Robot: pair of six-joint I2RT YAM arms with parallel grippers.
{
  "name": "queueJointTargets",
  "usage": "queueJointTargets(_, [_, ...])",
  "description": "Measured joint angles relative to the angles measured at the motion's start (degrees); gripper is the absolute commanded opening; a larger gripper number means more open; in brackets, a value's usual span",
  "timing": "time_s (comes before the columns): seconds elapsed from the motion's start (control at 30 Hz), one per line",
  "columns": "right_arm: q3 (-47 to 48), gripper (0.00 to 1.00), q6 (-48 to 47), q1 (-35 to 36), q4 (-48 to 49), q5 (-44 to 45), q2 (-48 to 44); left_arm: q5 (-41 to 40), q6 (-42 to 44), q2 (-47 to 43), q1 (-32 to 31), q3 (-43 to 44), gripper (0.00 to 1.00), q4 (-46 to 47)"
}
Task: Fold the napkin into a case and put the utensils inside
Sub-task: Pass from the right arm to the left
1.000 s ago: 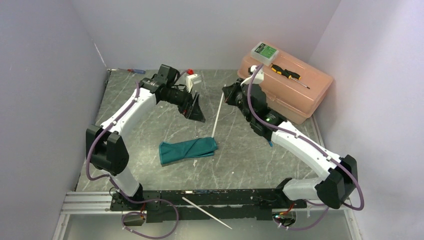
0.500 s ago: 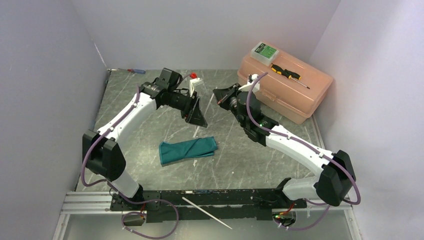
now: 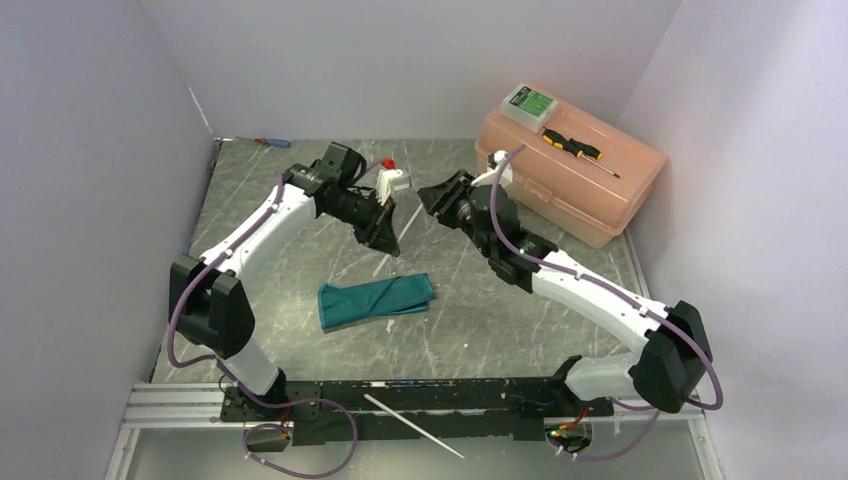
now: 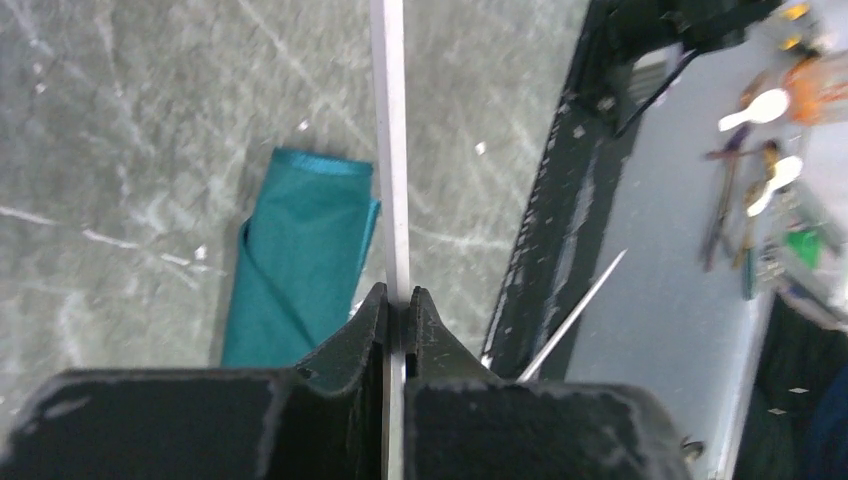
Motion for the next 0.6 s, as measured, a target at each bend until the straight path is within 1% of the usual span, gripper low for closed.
queueJointTargets(0.1, [5.25, 0.72, -4.26, -2.25, -9.27, -7.39, 1.25, -5.31, 5.49, 0.0, -0.57, 0.02, 0.03, -2.6])
queueJointTargets(0.17, [8.35, 0.79, -7.58, -5.11, -13.88, -14.38, 1.51, -8.68, 8.87, -0.02, -0.76, -0.2, 0.03, -3.5])
queueJointTargets(0.27, [10.73, 0.8, -12.11, -10.93, -19.67, -24.09, 0.66, -13.62, 13.38, -0.42, -0.76, -1.62, 0.03, -3.87])
queueJointTargets(0.37, [10.88, 0.74, -15.45, -15.67, -25.55, -31.17, -1.11, -17.14, 16.41, -1.03, -0.72, -3.34, 0.03, -4.02])
queueJointTargets(0.43, [11.85, 0.74, -17.92, -16.37, -29.86, -34.56, -1.44, -18.8, 18.08, -1.46, -0.83, -3.91, 0.03, -4.17])
queueJointTargets(0.5, [13.44, 0.76, -21.09, -16.2, -32.85, -37.35, -0.92, -19.89, 19.74, -1.84, -1.03, -3.96, 0.03, -4.39])
queueJointTargets(0.6, [17.64, 0.77, -29.97, -16.17, -37.18, -44.5, 0.52, -20.44, 22.84, -2.47, -1.38, -3.96, 0.03, -5.66])
